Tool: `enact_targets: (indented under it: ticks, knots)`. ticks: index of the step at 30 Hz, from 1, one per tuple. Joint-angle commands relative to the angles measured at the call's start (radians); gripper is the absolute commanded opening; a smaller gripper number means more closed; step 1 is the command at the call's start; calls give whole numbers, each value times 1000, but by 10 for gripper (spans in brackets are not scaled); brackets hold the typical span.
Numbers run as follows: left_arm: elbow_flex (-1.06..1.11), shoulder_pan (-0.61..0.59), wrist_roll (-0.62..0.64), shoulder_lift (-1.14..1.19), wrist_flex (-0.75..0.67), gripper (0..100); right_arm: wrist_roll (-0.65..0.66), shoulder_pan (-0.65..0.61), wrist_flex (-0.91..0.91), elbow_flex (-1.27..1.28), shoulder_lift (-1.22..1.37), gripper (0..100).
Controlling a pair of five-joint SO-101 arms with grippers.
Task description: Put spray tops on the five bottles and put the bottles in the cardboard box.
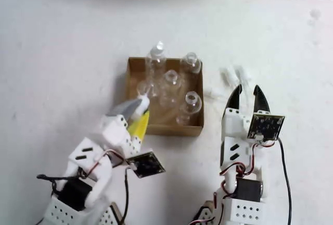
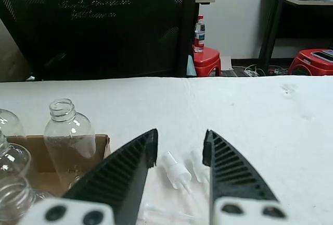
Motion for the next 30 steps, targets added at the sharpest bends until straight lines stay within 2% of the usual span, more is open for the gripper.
enact_targets:
  ticks: [1, 6, 10, 17, 25, 30]
  knots:
    - [14, -64, 20, -5, -104, 35, 11, -7, -16, 9, 1, 130]
    - [11, -73, 21, -5, -100, 35, 11, -8, -16, 9, 1, 130]
    - [-2, -73, 101, -5, -97, 41, 11, -8, -16, 9, 1, 130]
    - [-51, -73, 186, -5, -29, 162, 12, -27, -15, 9, 1, 130]
    - [-51, -73, 198, -5, -98, 162, 12, -27, -15, 9, 2, 130]
    - [-55, -74, 198, -5, -89, 161, 12, -27, -15, 9, 2, 130]
